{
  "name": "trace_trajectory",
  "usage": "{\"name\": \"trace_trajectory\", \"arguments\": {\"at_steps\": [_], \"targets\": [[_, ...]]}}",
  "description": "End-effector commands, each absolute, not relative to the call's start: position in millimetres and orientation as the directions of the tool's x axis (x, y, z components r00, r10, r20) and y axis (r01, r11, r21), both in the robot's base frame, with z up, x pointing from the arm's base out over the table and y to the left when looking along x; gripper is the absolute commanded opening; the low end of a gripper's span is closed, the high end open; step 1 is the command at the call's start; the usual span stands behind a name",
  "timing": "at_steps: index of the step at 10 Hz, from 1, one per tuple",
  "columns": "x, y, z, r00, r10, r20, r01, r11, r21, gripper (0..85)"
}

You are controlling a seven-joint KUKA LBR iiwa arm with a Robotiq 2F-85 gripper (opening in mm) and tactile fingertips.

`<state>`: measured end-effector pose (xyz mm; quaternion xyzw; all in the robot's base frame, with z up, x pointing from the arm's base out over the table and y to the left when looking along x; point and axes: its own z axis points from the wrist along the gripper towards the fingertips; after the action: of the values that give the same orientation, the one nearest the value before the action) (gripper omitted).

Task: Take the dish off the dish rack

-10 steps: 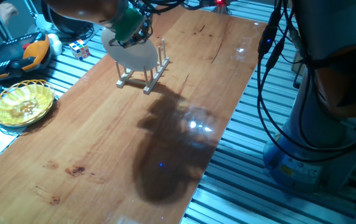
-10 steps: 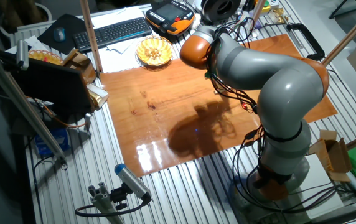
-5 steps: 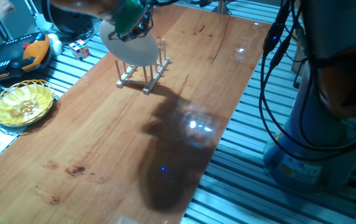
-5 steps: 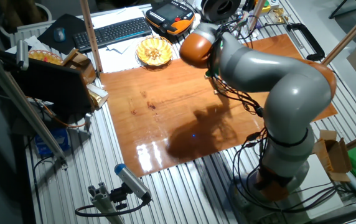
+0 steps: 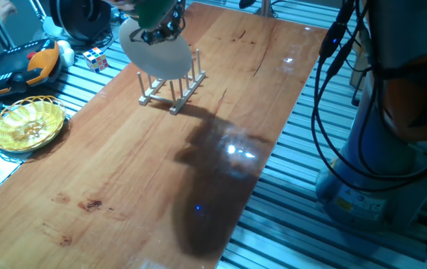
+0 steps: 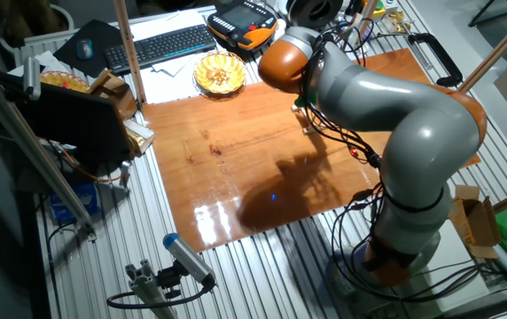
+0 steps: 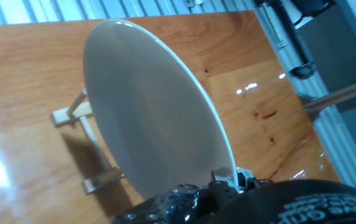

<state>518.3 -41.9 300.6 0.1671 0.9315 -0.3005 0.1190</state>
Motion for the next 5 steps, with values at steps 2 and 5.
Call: {"name": "trace_trajectory", "arguments": {"at_steps": [2, 5], "targets": [[520, -30, 305, -0.919, 0.250, -0.305, 0.375, 0.794, -0.478, 1.0], [522, -15, 305, -0.928, 0.250, -0.275, 0.346, 0.853, -0.392, 1.0]]}}
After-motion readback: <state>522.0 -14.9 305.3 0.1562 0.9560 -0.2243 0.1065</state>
